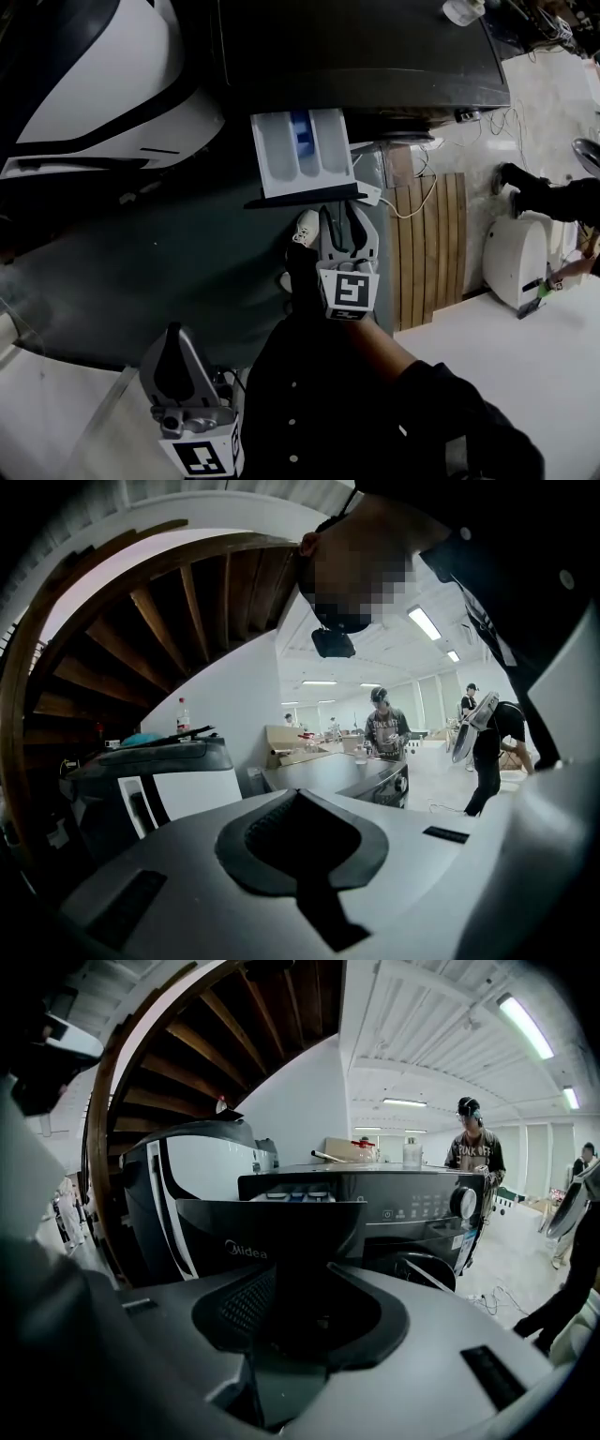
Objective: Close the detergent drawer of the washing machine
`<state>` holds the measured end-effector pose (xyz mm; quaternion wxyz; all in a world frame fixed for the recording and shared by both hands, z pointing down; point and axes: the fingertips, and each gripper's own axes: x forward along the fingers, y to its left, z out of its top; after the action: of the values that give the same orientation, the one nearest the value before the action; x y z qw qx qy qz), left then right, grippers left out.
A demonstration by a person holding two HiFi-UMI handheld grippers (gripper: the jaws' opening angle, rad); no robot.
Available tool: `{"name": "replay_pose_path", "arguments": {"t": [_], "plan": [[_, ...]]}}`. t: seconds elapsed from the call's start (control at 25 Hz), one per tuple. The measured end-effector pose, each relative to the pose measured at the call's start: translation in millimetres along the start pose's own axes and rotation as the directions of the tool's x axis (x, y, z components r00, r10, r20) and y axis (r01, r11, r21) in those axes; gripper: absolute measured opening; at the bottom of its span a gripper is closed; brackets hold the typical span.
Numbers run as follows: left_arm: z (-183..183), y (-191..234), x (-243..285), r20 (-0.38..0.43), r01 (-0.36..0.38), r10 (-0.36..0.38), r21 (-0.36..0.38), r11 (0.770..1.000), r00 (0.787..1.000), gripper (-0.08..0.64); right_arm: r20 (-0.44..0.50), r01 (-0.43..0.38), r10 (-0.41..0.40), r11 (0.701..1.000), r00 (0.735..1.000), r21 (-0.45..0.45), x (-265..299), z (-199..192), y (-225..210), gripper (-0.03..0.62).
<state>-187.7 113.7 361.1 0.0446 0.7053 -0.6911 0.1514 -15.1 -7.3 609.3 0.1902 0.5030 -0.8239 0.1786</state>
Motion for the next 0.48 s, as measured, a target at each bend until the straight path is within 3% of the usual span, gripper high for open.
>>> {"name": "replay_pose_path", "arguments": {"t": [0.24,0.48], "plan": [[2.0,-0.3,13.0,-0.005,0.013,-0.013,-0.005,1.0,1.0,0.014,-0.048,0.088,-0.086,0.996,0.995,0.034,5.1,0.2,-7.9,0.176],[2.0,1.2,22.1,-0.013,0.005,-0.005,-0.019,1.0,1.0,0.014,-0.069,0.098,-0.094,0.993,0.993,0.059,8.7,1.8,-7.7,0.179]]}}
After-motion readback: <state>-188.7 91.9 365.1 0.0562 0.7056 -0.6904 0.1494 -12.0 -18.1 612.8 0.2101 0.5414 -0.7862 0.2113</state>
